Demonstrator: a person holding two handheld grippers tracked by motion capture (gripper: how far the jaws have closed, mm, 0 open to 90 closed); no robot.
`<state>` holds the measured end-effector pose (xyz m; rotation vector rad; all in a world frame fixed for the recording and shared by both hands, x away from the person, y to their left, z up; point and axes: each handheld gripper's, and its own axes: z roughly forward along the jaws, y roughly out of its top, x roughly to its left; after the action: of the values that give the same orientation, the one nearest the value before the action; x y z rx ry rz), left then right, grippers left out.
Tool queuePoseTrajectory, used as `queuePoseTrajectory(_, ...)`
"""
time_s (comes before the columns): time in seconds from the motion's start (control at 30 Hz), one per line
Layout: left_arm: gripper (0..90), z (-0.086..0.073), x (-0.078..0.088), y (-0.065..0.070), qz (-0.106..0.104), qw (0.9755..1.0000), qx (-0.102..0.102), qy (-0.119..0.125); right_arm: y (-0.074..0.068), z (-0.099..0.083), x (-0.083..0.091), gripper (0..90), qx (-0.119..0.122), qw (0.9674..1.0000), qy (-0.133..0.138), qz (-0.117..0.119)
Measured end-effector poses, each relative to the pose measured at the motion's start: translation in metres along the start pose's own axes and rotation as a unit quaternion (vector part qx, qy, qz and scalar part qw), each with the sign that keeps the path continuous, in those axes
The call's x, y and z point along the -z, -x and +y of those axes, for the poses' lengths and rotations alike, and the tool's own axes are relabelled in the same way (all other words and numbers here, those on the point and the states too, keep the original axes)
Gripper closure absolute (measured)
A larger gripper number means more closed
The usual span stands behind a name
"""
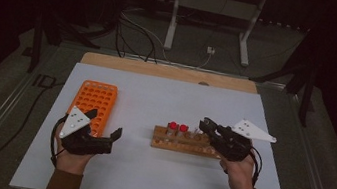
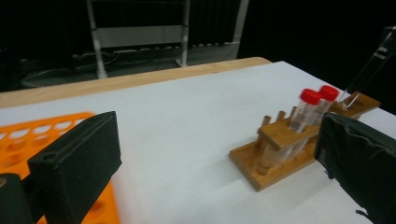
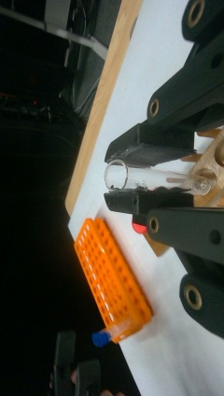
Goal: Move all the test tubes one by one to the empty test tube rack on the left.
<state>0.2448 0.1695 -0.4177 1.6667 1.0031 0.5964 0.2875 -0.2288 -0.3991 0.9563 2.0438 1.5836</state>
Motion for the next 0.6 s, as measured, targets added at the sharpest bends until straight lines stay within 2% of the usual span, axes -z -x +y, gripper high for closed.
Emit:
queuePoseTrajectory(0.33,3.8,0.007,-0.027,0.036,-0.052,0.9982,-0.027,-0.012,-0.013,0.004,0.001,76.5,0.008,0.9993,-0.009,0.035)
queuePoseTrajectory(0.53,7.1,0.006,-0.042,0.053,-0.085,0.9955,-0.037,-0.022,-0.025,0.002,-0.01,76.5,0.018,0.998,-0.021,0.057)
queuePoseTrajectory(0.6,9.3,0.006,-0.047,0.058,-0.093,0.9946,-0.04,-0.024,-0.03,0.0,-0.014,76.5,0.014,0.9974,-0.025,0.066)
